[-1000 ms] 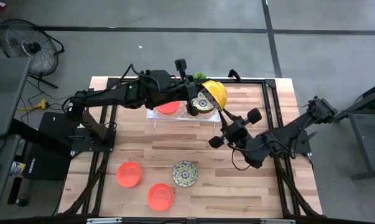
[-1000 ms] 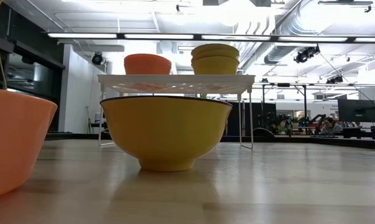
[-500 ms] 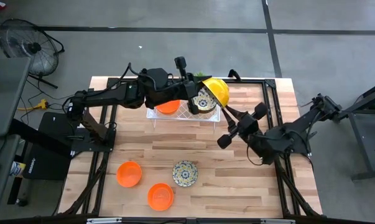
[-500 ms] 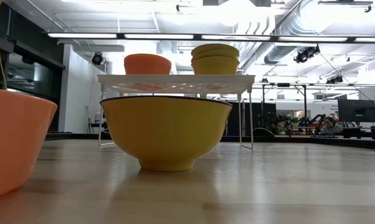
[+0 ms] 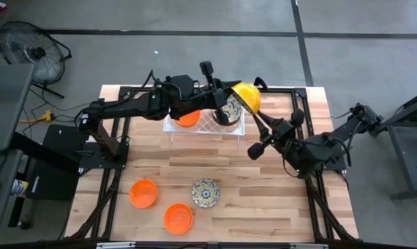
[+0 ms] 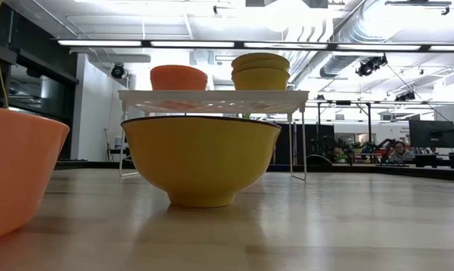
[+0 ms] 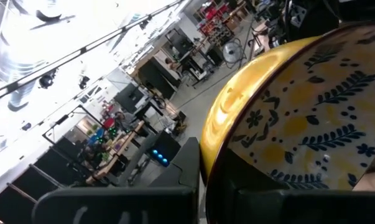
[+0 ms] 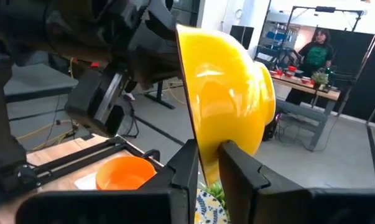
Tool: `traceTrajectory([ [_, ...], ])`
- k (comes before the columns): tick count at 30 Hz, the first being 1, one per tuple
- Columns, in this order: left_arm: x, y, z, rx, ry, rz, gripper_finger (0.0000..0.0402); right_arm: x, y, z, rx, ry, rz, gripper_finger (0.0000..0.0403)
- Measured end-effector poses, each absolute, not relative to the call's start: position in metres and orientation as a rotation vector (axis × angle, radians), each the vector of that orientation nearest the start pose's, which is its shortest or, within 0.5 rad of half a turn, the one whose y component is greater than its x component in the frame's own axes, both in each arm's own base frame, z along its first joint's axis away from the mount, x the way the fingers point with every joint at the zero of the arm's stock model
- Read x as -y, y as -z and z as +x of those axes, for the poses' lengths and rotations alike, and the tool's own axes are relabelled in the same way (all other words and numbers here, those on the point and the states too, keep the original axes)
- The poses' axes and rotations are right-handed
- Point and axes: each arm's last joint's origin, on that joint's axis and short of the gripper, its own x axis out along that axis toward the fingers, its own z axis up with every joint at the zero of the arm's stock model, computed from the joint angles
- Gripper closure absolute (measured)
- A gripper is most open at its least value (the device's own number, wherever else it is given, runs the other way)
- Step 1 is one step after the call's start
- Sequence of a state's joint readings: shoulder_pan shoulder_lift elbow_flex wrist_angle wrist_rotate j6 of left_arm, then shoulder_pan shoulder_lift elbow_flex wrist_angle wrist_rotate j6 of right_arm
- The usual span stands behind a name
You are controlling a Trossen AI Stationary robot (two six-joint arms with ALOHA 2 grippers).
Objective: Pick & Place Mini bowls
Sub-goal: Stack the yellow bowl on the yellow bowl on the shelf
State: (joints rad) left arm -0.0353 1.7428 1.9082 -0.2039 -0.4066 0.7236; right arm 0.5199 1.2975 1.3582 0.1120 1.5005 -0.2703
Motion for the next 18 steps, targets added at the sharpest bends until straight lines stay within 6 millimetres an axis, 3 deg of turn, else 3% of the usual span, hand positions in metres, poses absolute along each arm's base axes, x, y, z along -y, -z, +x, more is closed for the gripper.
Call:
traceTrajectory([
  [18,0.001,-0.453,0.398,-0.206,-0.377,0.784,0.0396,-0.069,-0.446,0.245,-0.072,1.108,-0.139,0.0351],
])
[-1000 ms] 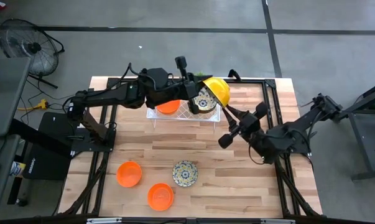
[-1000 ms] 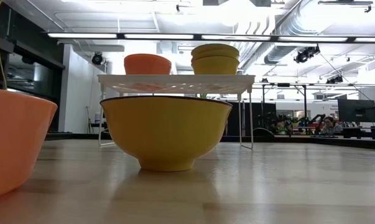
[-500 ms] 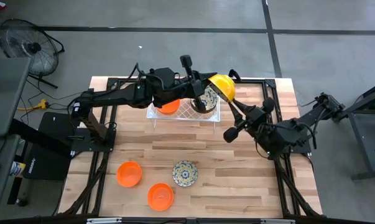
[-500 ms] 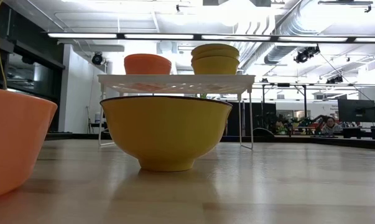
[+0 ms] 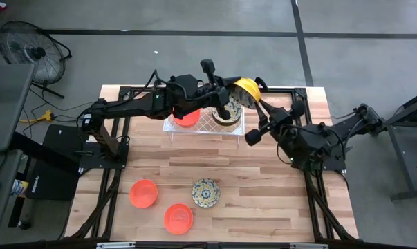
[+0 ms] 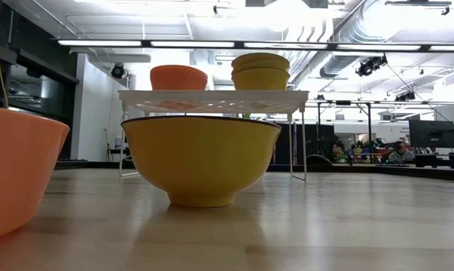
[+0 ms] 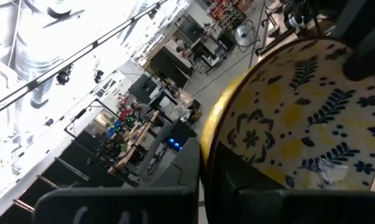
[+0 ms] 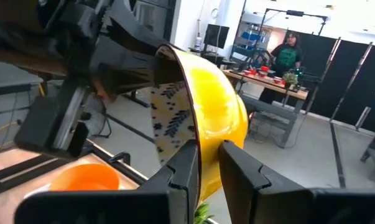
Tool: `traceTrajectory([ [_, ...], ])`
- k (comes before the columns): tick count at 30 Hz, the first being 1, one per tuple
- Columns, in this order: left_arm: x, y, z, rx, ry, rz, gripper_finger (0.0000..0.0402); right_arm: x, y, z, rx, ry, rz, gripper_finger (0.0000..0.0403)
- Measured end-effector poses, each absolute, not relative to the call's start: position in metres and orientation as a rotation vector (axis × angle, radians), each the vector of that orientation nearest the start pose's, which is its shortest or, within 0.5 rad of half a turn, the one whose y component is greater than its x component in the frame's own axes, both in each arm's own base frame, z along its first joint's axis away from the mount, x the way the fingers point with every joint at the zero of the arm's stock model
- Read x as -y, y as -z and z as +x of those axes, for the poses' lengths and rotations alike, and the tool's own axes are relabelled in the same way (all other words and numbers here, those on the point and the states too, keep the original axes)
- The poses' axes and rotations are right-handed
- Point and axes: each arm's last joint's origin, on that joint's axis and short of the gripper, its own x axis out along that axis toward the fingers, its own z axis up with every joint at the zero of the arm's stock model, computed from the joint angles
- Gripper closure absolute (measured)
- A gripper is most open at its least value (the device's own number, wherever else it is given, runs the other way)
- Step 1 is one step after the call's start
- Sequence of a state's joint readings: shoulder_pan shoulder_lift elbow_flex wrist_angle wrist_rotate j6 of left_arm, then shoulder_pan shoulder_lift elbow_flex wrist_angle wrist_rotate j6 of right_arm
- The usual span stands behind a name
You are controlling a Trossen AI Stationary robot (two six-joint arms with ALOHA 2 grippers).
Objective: Pick & Place Mini bowls
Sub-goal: Stack the yellow bowl on the yellow bowl on the shelf
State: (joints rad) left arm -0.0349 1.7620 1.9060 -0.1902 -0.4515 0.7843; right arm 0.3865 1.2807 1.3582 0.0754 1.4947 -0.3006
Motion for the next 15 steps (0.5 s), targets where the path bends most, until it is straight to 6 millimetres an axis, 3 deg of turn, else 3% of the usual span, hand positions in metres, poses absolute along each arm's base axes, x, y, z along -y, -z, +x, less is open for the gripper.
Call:
traceTrajectory([
  [15,0.001,-0.452,0.398,-0.223,-0.391,0.812,0.0396,-0.055,-0.441,0.250,-0.096,1.134,-0.166,0.0395],
])
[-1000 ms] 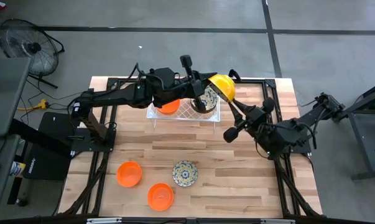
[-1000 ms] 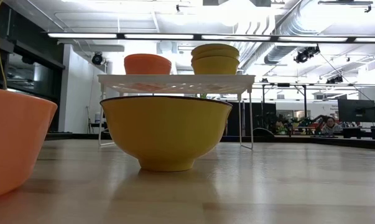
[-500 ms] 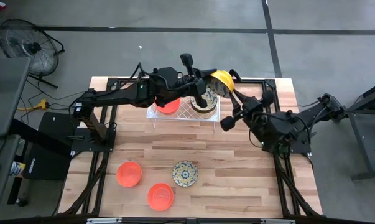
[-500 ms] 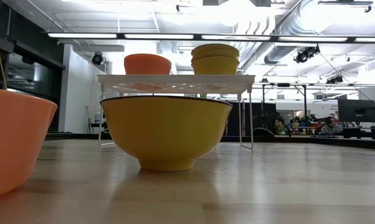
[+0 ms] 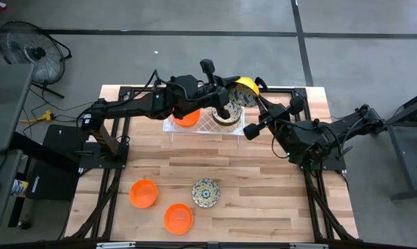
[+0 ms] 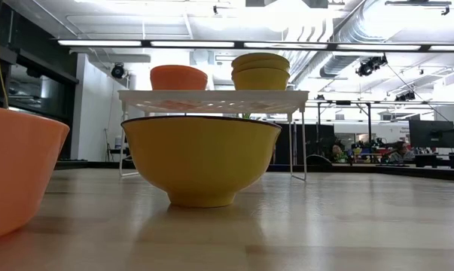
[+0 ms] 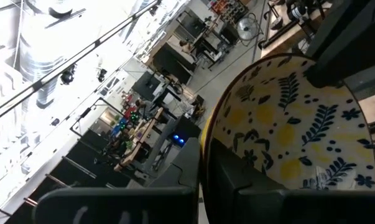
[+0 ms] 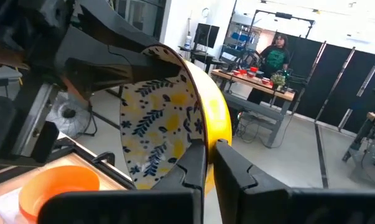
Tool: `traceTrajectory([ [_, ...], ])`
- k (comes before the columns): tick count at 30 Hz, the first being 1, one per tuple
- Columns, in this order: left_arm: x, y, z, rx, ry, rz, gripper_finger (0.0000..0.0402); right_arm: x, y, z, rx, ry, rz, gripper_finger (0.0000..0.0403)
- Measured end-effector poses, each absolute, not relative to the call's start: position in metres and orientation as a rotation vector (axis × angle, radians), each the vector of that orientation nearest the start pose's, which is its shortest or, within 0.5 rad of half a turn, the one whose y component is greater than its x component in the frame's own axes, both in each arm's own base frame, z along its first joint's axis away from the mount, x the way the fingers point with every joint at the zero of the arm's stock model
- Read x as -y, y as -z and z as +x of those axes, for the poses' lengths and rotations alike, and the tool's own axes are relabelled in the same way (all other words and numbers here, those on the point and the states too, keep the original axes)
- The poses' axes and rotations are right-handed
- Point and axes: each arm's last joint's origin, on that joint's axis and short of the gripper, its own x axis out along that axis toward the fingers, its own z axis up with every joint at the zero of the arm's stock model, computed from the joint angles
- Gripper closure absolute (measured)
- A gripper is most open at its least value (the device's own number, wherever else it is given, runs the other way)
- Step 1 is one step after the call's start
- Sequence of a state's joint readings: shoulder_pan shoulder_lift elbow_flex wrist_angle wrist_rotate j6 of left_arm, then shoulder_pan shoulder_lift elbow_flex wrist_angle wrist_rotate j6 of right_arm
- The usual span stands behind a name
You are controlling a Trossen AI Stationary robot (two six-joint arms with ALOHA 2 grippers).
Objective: Pick & Place Mini bowls
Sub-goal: Stack the yellow bowl on the yellow bowl on the shelf
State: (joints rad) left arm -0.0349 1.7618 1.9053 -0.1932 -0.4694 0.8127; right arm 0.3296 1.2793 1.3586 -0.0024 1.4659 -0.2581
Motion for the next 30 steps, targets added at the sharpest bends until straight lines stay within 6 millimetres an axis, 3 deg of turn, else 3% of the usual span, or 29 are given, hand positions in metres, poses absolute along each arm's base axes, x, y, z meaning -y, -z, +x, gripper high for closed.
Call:
traceTrajectory([
  [16,-0.001,-0.451,0.397,-0.261,-0.455,0.814,0.0395,-0.049,-0.436,0.252,-0.089,1.118,-0.141,0.0403],
  [30,-0.004,-0.450,0.396,-0.299,-0.491,0.843,0.0372,-0.041,-0.428,0.255,-0.080,1.084,-0.082,0.0402],
])
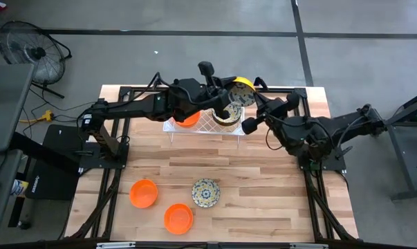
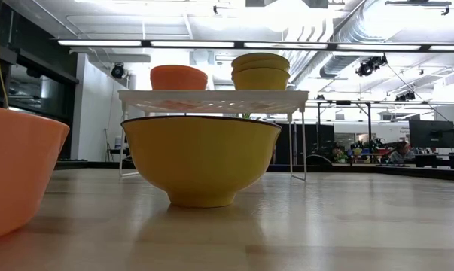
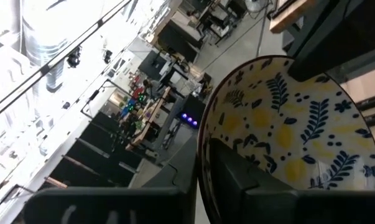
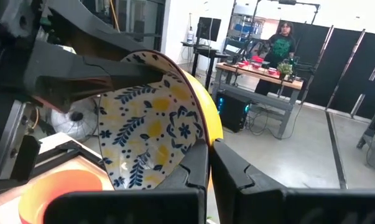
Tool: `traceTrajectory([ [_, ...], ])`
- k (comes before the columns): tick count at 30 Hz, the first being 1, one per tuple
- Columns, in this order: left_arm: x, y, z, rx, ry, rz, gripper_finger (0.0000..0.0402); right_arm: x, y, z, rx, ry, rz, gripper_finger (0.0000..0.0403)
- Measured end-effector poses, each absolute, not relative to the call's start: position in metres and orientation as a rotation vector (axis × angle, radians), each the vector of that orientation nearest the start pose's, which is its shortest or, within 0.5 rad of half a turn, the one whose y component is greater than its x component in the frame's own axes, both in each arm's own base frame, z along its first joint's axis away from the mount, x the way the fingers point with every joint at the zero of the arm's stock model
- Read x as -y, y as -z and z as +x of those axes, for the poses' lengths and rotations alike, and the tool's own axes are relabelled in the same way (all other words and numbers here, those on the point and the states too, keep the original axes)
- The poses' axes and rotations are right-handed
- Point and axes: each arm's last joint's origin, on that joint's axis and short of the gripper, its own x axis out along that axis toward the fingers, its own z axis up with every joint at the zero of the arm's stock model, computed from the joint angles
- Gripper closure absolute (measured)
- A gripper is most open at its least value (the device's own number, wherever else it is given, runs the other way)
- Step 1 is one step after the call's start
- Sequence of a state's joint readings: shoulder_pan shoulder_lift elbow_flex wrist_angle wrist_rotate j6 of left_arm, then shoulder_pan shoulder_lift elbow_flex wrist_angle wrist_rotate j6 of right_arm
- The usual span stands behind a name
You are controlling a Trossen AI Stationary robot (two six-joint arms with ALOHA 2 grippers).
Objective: Pick & Place Mini bowls
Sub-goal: Stack the yellow bowl on the yellow bowl on the shelf
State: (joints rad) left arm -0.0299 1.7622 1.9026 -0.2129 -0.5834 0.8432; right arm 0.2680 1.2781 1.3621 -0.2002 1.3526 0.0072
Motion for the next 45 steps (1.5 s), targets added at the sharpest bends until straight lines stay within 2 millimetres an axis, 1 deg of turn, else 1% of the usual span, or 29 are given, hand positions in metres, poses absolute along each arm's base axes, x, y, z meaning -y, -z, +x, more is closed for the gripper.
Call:
traceTrajectory([
  [7,-0.005,-0.449,0.396,-0.344,-0.540,0.887,0.0365,-0.033,-0.424,0.257,-0.087,1.061,-0.058,0.0402],
  [13,-0.011,-0.445,0.395,-0.383,-0.539,0.879,0.0365,-0.022,-0.417,0.259,-0.097,1.038,0.017,0.0402],
  [18,-0.029,-0.435,0.394,-0.443,-0.515,0.765,0.0365,-0.008,-0.407,0.260,-0.128,1.008,0.116,0.0402],
  [25,-0.057,-0.422,0.390,-0.507,-0.431,0.589,0.0364,0.015,-0.395,0.259,-0.206,0.959,0.279,0.0402],
  [31,-0.065,-0.416,0.387,-0.550,-0.381,0.569,0.0364,0.027,-0.390,0.259,-0.260,0.909,0.368,0.0402],
  [37,-0.064,-0.415,0.387,-0.569,-0.348,0.633,0.0361,0.035,-0.386,0.257,-0.308,0.877,0.436,0.0402],
  [40,-0.064,-0.415,0.388,-0.567,-0.307,0.652,0.0339,0.036,-0.383,0.256,-0.335,0.872,0.452,0.0402],
  [45,-0.063,-0.415,0.389,-0.551,-0.272,0.663,0.0264,0.036,-0.383,0.257,-0.335,0.863,0.458,0.0402],
])
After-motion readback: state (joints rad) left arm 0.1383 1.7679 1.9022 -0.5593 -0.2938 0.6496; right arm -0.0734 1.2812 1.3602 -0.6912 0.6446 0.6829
